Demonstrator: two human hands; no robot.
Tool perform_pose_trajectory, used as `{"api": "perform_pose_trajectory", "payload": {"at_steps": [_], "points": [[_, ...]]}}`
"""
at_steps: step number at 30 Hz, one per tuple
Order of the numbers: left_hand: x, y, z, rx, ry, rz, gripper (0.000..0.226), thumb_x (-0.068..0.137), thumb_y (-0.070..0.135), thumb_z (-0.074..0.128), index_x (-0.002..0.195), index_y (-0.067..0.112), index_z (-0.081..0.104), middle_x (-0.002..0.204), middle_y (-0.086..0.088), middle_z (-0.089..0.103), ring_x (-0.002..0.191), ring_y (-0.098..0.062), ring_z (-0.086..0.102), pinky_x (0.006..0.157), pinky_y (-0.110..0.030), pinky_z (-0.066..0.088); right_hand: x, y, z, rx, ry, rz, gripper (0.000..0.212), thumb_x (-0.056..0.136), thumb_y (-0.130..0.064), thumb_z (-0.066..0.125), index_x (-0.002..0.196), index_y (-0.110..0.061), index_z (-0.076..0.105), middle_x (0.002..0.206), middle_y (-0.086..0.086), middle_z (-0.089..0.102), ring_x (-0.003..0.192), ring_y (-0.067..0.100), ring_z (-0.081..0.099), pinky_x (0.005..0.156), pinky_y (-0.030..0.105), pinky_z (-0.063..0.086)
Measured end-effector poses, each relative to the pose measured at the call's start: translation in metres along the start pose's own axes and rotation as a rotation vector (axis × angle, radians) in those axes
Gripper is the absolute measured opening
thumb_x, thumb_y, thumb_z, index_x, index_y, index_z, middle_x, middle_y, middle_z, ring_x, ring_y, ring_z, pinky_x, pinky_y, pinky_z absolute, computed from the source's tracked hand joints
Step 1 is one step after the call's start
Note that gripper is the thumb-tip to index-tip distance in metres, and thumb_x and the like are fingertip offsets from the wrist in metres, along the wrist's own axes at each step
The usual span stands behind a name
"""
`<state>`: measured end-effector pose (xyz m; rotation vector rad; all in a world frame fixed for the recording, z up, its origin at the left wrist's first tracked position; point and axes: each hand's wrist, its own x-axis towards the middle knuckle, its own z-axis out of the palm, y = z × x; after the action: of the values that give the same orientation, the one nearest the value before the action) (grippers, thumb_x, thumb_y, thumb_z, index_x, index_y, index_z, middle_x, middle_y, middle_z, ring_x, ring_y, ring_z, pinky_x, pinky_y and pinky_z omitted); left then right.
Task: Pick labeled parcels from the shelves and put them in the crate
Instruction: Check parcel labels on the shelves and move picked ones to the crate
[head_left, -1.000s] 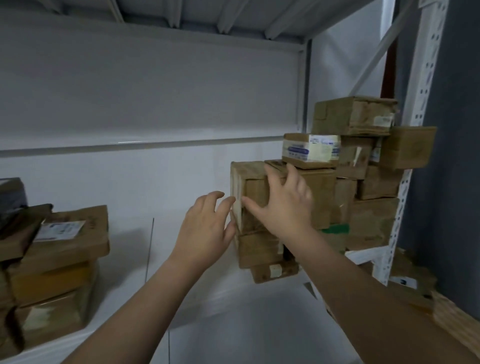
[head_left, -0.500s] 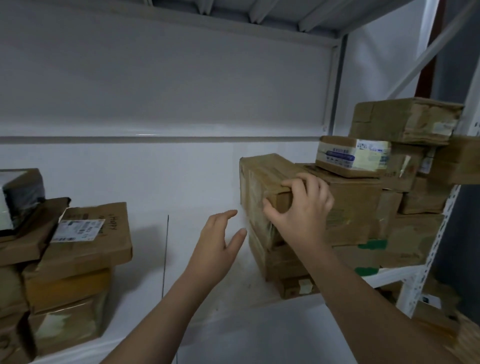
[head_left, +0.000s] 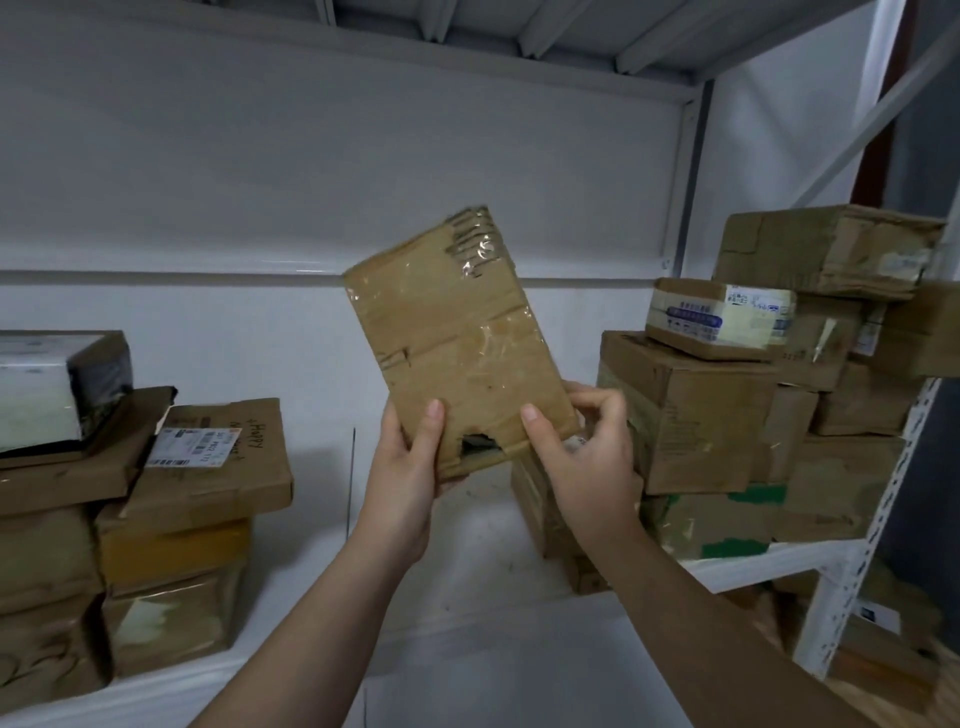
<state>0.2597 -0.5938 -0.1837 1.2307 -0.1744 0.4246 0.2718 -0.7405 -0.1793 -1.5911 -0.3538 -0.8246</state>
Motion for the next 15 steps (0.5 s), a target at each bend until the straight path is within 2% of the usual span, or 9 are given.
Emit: {"api": "perform_pose_trajectory", "payload": {"at_steps": [2, 4, 6, 8, 10, 12, 13, 14, 15], "points": [[-0.004, 0.007, -0.007, 0.080, 0.021, 0.125, 0.043, 0.094, 0.034, 0.054, 0.135, 0.034, 0.043, 0.123, 0.010, 0.062, 0.111, -0.013, 0.062, 0.089, -0.042, 0.054, -0.006, -0.003, 0.005, 0.012, -0.053, -0.008, 0.037, 0.084, -0.016, 0.071, 0.105, -0.029, 0.044, 0.106, -0.011, 0.056, 0.092, -0.016, 0.053, 0.072, 0.006, 0.043], [-0.009, 0.012, -0.013, 0.142, 0.019, 0.197, 0.043, 0.093, 0.037, 0.052, 0.135, 0.039, 0.043, 0.127, 0.015, 0.059, 0.118, -0.008, 0.056, 0.099, -0.042, 0.047, -0.011, -0.008, 0.011, 0.018, -0.092, -0.022, 0.048, 0.091, -0.011, 0.060, 0.126, -0.036, 0.039, 0.119, -0.022, 0.049, 0.105, -0.022, 0.046, 0.081, 0.003, 0.041], [-0.015, 0.015, -0.016, 0.205, 0.021, 0.208, 0.039, 0.093, 0.048, 0.040, 0.131, 0.048, 0.043, 0.131, 0.022, 0.053, 0.122, 0.002, 0.049, 0.105, -0.039, 0.042, -0.012, -0.010, 0.016, 0.006, -0.116, -0.028, 0.060, 0.097, -0.005, 0.046, 0.145, -0.034, 0.026, 0.128, -0.032, 0.033, 0.110, -0.030, 0.035, 0.085, -0.004, 0.033], [-0.021, 0.021, -0.022, 0.281, 0.031, 0.221, 0.037, 0.093, 0.052, 0.031, 0.129, 0.050, 0.042, 0.132, 0.025, 0.048, 0.122, 0.007, 0.044, 0.108, -0.034, 0.038, -0.011, -0.012, 0.015, 0.048, -0.141, 0.008, 0.061, 0.099, -0.002, 0.038, 0.148, -0.035, 0.021, 0.124, -0.038, 0.026, 0.104, -0.036, 0.032, 0.083, -0.007, 0.030], [-0.020, 0.027, -0.029, 0.337, 0.067, 0.200, 0.038, 0.094, 0.046, 0.042, 0.132, 0.044, 0.038, 0.134, 0.015, 0.046, 0.123, 0.000, 0.043, 0.106, -0.033, 0.039, -0.010, -0.013, 0.014, 0.108, -0.182, 0.054, 0.059, 0.100, -0.004, 0.037, 0.144, -0.042, 0.026, 0.126, -0.039, 0.029, 0.111, -0.031, 0.032, 0.097, 0.002, 0.030], [-0.019, 0.032, -0.033, 0.415, 0.077, 0.111, 0.068, 0.083, 0.051, 0.056, 0.142, 0.037, 0.025, 0.143, 0.003, 0.035, 0.129, -0.010, 0.038, 0.104, -0.033, 0.038, -0.012, -0.011, 0.016, 0.173, -0.215, 0.130, 0.054, 0.101, -0.009, 0.038, 0.138, -0.048, 0.034, 0.137, -0.030, 0.035, 0.126, -0.014, 0.035, 0.112, 0.022, 0.031], [-0.019, 0.034, -0.035, 0.423, 0.064, 0.048, 0.087, 0.073, 0.057, 0.061, 0.146, 0.034, 0.019, 0.146, 0.001, 0.032, 0.130, -0.013, 0.039, 0.103, -0.031, 0.039, -0.014, -0.010, 0.017, 0.208, -0.235, 0.172, 0.048, 0.102, -0.016, 0.040, 0.134, -0.052, 0.037, 0.143, -0.023, 0.036, 0.131, -0.006, 0.035, 0.114, 0.030, 0.030], [-0.019, 0.035, -0.036, 0.397, 0.037, 0.002, 0.096, 0.066, 0.059, 0.064, 0.146, 0.030, 0.020, 0.145, 0.002, 0.036, 0.126, -0.011, 0.045, 0.098, -0.026, 0.044, -0.018, -0.011, 0.018, 0.198, -0.258, 0.208, 0.041, 0.101, -0.029, 0.043, 0.133, -0.054, 0.038, 0.147, -0.018, 0.035, 0.135, -0.001, 0.033, 0.115, 0.034, 0.029], [-0.022, 0.037, -0.036, 0.351, 0.014, -0.015, 0.093, 0.063, 0.057, 0.067, 0.141, 0.027, 0.028, 0.139, 0.003, 0.045, 0.117, -0.008, 0.053, 0.089, -0.020, 0.049, -0.021, -0.012, 0.019, 0.157, -0.294, 0.235, 0.040, 0.097, -0.047, 0.044, 0.135, -0.053, 0.036, 0.150, -0.015, 0.031, 0.137, 0.002, 0.030, 0.116, 0.035, 0.026]]}}
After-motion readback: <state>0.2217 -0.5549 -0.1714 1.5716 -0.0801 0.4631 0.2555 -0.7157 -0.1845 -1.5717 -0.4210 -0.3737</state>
